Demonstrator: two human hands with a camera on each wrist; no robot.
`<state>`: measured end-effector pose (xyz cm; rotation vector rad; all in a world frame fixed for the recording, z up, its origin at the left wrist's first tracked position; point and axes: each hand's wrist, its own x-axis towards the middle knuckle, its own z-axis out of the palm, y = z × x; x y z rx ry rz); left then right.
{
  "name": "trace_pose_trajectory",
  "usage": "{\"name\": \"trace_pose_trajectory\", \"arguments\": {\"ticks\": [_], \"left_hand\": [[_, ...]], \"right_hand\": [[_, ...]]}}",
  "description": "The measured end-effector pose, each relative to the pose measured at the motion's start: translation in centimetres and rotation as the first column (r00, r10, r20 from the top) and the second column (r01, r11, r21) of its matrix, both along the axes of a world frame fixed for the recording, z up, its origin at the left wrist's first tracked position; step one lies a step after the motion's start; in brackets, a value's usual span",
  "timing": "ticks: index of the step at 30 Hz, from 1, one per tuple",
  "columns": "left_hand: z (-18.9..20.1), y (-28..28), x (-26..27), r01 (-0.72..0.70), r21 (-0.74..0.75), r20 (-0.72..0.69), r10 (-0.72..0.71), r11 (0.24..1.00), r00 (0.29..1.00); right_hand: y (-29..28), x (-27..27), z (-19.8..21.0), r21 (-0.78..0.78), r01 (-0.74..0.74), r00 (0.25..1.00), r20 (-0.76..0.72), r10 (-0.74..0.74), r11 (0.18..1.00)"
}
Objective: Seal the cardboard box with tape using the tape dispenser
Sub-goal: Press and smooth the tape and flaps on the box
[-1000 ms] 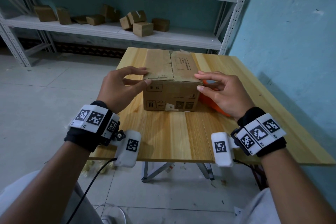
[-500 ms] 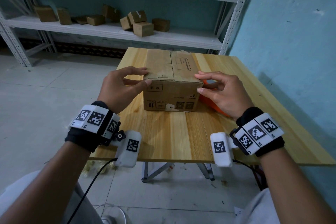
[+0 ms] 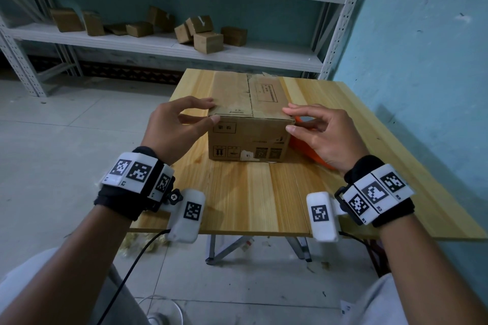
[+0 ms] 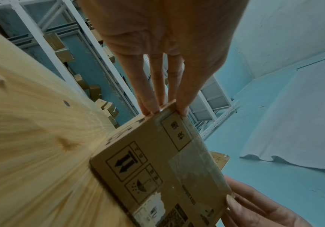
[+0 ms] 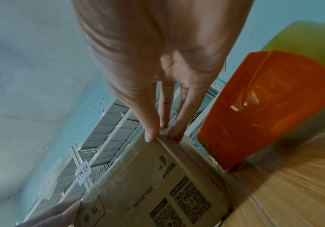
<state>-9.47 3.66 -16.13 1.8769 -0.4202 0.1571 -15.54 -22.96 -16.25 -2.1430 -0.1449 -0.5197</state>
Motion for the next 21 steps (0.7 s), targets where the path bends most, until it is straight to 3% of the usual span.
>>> {"name": "trace_pose_trajectory", "arguments": {"ticks": [21], "left_hand": [[-0.01, 0.10, 0.12, 0.008, -0.001, 0.008, -0.008, 1.000, 1.000]], "right_hand": [[-0.35, 0.10, -0.05, -0.036, -0.020, 0.999, 0.035, 0.021, 0.999]]}}
